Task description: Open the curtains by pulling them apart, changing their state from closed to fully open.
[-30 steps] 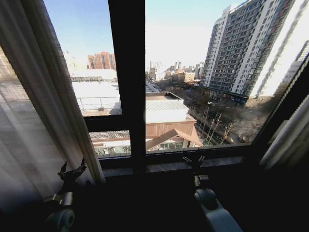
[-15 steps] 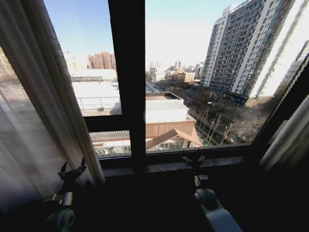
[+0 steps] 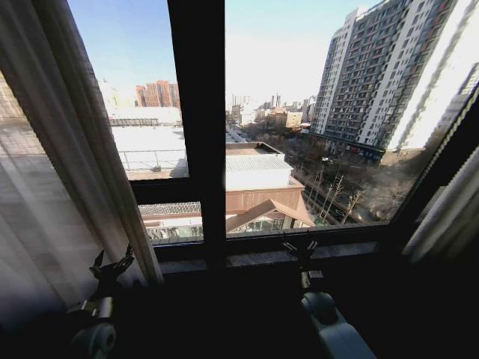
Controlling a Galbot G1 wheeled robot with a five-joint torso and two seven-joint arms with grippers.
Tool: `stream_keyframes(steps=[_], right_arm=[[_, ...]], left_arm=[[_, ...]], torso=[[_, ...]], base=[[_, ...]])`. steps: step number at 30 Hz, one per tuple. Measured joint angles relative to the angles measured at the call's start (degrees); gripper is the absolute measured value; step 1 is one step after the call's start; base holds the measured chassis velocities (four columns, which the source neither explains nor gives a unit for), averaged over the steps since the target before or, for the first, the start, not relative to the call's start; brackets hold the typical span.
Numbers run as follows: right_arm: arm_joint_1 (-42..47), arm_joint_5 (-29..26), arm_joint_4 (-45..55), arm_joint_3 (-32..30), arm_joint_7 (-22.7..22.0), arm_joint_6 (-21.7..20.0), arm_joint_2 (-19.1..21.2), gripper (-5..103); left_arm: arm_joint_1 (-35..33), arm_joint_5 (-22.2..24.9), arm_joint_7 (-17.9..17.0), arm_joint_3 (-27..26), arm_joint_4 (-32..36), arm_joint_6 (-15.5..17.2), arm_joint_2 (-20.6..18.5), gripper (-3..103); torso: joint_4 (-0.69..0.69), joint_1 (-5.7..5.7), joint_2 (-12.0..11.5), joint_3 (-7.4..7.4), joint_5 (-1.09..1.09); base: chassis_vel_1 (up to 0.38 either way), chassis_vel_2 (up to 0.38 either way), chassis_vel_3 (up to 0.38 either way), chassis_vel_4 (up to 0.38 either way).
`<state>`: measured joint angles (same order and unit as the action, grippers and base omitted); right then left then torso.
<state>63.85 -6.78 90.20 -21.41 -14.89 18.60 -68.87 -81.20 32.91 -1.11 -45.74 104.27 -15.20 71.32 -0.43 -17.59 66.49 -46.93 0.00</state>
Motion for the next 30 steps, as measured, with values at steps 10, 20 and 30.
stream_keyframes(steps=[10,20,30], right_arm=[[-0.01,0.0,-0.03,0.0,0.01,0.03,0.0,100],[-0.01,0.0,-0.05,0.0,0.02,0.07,0.0,100],[-0.01,0.0,-0.06,0.0,0.02,0.09,0.0,100]], left_arm=[[0.0,0.0,0.0,0.0,0.0,0.0,0.0,100],[0.0,0.0,0.0,0.0,0.0,0.0,0.0,100],[0.27,-1.21,-2.25,2.32,2.36,4.51,-0.19,100]], torso=[[0.0,0.0,0.0,0.0,0.0],[0.0,0.0,0.0,0.0,0.0],[0.0,0.0,0.0,0.0,0.0]], base=[[0.0,0.0,0.0,0.0],[0.0,0.0,0.0,0.0],[0.0,0.0,0.0,0.0]])
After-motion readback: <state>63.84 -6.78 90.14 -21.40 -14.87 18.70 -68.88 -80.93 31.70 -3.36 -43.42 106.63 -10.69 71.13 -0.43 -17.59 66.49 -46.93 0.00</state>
